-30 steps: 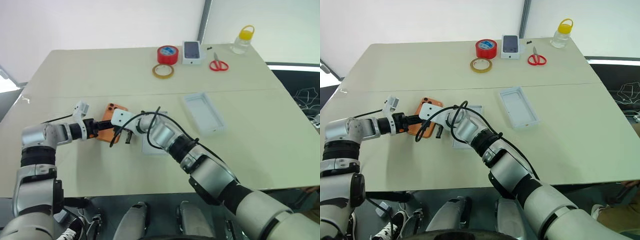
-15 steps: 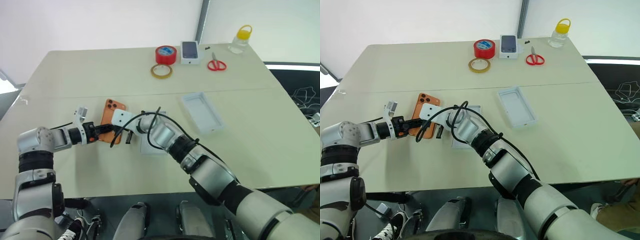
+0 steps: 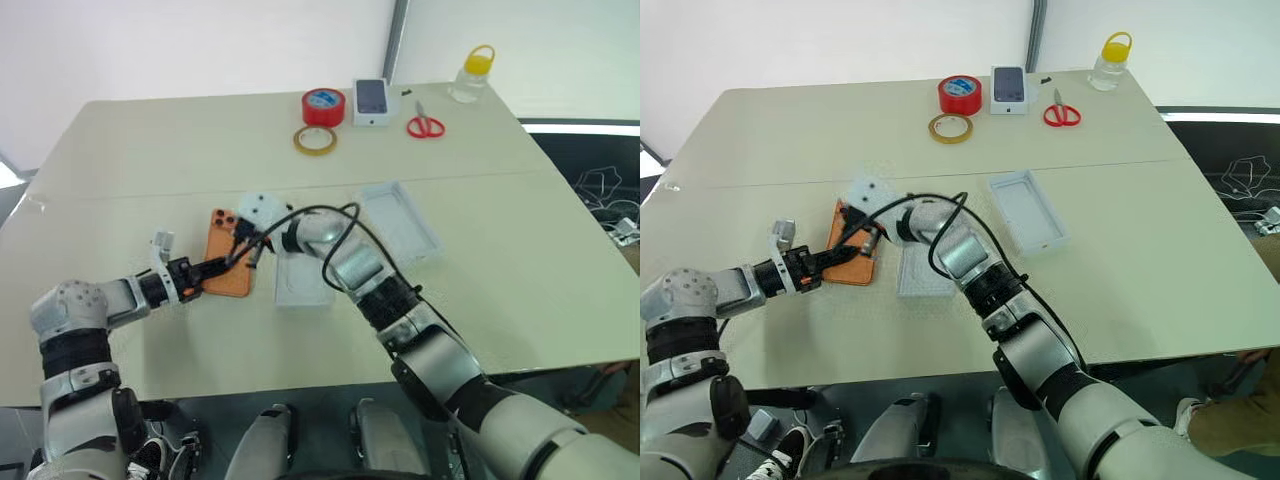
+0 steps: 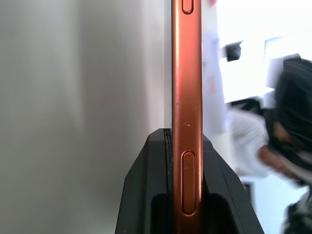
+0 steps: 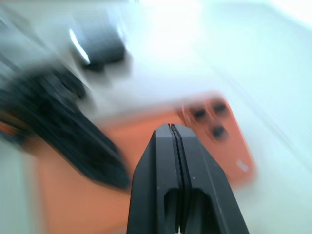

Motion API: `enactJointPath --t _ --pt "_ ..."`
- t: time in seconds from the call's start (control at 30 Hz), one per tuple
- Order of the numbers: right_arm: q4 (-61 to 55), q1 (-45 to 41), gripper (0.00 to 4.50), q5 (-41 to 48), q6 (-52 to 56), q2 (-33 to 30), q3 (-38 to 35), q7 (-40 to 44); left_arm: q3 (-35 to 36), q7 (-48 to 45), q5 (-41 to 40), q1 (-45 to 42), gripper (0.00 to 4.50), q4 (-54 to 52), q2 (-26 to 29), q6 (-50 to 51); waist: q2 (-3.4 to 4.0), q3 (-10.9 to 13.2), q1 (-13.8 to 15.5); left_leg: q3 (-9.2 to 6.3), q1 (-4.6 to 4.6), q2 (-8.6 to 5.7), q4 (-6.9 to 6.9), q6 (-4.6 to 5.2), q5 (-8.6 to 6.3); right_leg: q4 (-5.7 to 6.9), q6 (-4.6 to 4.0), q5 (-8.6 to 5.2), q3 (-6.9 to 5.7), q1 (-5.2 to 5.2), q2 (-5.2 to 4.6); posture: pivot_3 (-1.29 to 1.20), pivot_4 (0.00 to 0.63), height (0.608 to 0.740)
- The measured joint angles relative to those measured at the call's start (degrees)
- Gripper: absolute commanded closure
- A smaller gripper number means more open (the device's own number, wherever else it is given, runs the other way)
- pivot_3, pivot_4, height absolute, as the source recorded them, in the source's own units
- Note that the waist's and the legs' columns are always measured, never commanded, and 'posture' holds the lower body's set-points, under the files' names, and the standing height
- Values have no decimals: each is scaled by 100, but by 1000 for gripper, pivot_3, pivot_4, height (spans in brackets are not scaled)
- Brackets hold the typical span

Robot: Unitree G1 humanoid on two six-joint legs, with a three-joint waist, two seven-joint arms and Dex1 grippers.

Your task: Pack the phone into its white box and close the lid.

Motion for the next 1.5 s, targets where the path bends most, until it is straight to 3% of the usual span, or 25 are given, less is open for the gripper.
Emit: enactJointPath --t 0.1,0.27,0.5,0.77,0.87,0.97,1.37,1.47,1.5 --pt "-629 335 3675 474 440 -474 48 678 367 281 -310 140 4500 -577 -171 87 -1 -1 19 1 4 -3 2 6 -3 -5 0 0 -1 9 -4 0 150 740" --pt "-1292 994 1161 554 759 -1432 221 1080 806 1024 -550 478 4500 -956 -765 538 -9 5 73 1 0 -4 2 8 -5 -8 0 0 -1 5 -5 0 150 740" --pt "-2720 1989 1161 725 220 -2593 521 1683 1323 1699 -1121 262 4500 -1306 -1117 745 -18 9 90 3 0 -2 4 8 -5 -12 0 0 -2 10 -4 0 150 740" --pt "-2480 2186 1161 227 -670 -2874 909 1467 992 1785 -1262 410 4500 -1530 -1149 516 -23 12 174 7 0 -2 6 2 -2 -23 0 0 -1 15 -5 0 150 740" --pt "-2259 2212 2040 88 -843 -2875 971 1385 882 1785 -1273 472 4500 -1555 -1139 445 -28 15 202 7 0 -2 8 -6 2 -28 0 0 -2 19 -5 0 150 740" --pt "-2165 2238 3497 20 -969 -2895 983 1361 845 1785 -1331 474 4500 -1569 -1112 359 -28 15 203 7 0 -1 7 -5 2 -29 0 0 -2 19 -5 0 150 740" --pt "-2013 2312 3497 -144 -1164 -2979 1013 1350 643 1876 -1535 591 4500 -1650 -1027 327 -29 15 194 6 0 -1 7 -4 2 -31 0 0 -3 21 -4 0 150 740" --pt "-2015 2313 4422 -178 -1189 -2996 1038 1368 603 1881 -1565 591 4500 -1649 -1026 277 -29 15 195 6 0 -1 7 -4 2 -32 0 0 -3 22 -4 0 150 740" --pt "-2020 2318 4475 -179 -1187 -2994 1027 1361 602 1886 -1582 591 4500 -1648 -1023 266 -29 15 192 6 0 -1 7 -5 2 -32 0 0 -3 22 -4 0 150 740"
